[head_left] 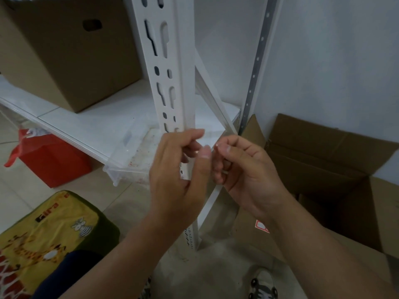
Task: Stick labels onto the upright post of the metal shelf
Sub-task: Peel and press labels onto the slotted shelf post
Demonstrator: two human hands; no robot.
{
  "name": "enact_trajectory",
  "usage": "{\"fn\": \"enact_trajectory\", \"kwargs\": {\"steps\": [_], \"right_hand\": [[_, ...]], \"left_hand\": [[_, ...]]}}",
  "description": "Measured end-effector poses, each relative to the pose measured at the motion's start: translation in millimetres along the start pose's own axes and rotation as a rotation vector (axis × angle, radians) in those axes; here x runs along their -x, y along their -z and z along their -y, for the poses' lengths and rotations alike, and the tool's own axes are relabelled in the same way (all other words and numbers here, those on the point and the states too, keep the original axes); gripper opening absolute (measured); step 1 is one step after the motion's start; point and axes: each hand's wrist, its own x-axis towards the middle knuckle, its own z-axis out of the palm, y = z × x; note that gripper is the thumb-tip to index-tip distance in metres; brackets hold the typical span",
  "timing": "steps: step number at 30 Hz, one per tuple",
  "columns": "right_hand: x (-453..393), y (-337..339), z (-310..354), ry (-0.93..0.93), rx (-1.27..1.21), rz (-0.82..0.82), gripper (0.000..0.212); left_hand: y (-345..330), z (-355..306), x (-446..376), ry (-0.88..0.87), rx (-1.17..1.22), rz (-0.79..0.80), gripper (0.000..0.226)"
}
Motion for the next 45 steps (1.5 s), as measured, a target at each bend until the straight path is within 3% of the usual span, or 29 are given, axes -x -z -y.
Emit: {"fn": "enact_trajectory", "kwargs": {"steps": [3, 11, 17, 20, 24, 28, 32, 35, 40, 43, 44, 45], "right_hand": [[-1, 0, -1, 0.01, -0.014, 0.006, 0.005], [-8, 3, -8, -0.022, 0.029, 0.017, 0.019], [-9, -3, -13, 0.047, 0.195, 0.013, 0.018], [-9, -7, -15, 0.115, 0.378, -0.054, 0.03], [-10, -13, -21, 0.222, 0.629, -0.145, 0.04], [-15, -20, -27, 0.257, 0.706, -0.218, 0.046], [-22, -22, -28, 0.215, 0.6, -0.242, 0.042], [-26, -25, -29, 0.189, 0.489, -0.236, 0.039], [-31, -29, -30, 0.165, 0.348, -0.244, 0.036], [-31, -29, -30, 0.189, 0.332, -0.232, 0.036], [-30, -30, -31, 0.201, 0.338, -0.228, 0.036], [-30, -30, -31, 0.215, 0.348, -0.227, 0.037]], "left_hand": [[1, -3, -1, 0.024, 0.068, 0.127, 0.017], [11, -8, -7, 0.236, 0.367, 0.194, 0.01], [15, -4, -6, 0.387, 0.413, 0.157, 0.017], [18, 0, -9, 0.529, 0.411, 0.071, 0.027], [30, 14, -21, 0.575, 0.3, -0.02, 0.052], [36, 46, -32, 0.687, 0.144, -0.071, 0.049], [26, 85, -36, 0.918, 0.119, 0.015, 0.026], [20, 107, -32, 1.009, 0.04, 0.081, 0.026], [17, 118, -26, 0.982, -0.132, 0.193, 0.043], [19, 132, -21, 0.954, -0.27, 0.286, 0.022], [21, 136, -20, 0.963, -0.278, 0.31, 0.024], [22, 139, -19, 0.974, -0.292, 0.341, 0.042]]}}
